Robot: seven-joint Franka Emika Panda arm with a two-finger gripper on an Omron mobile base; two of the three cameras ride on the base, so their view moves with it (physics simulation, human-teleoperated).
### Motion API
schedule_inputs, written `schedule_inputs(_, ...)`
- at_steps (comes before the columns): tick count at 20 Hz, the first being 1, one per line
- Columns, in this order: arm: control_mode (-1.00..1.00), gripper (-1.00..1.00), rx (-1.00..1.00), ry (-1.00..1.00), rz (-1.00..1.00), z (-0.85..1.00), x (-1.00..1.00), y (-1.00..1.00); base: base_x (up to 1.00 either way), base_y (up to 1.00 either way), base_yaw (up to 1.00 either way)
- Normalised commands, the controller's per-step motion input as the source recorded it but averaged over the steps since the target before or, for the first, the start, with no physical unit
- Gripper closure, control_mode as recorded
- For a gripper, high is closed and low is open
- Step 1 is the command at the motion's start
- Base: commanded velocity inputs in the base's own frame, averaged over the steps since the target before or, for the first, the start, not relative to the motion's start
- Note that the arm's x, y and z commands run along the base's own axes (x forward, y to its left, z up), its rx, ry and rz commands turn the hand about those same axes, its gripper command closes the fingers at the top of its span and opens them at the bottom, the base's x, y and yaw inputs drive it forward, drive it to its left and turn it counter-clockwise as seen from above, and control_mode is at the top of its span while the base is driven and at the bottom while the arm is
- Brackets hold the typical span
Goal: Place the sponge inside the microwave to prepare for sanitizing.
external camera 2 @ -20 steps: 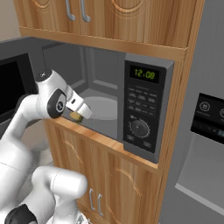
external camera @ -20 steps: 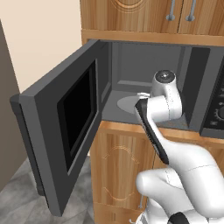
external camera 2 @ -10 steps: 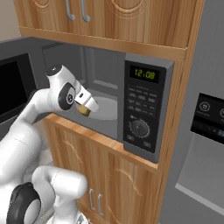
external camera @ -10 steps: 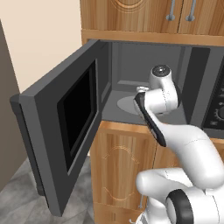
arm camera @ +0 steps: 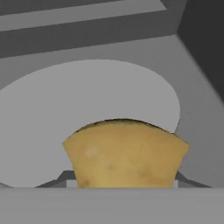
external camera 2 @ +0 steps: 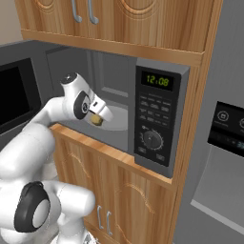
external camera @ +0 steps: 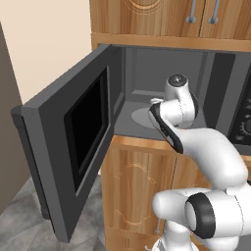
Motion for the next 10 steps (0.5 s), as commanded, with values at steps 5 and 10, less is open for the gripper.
schedule_inputs(5, -1.00, 1.00, 0.00, 0.00, 0.10, -0.17, 0.17, 0.00, 0.00, 0.00, 0.00)
schedule_inputs(10, -1.00, 1.00, 0.00, -0.01, 0.09, -0.06, 0.15, 0.00, 0.00, 0.00, 0.00)
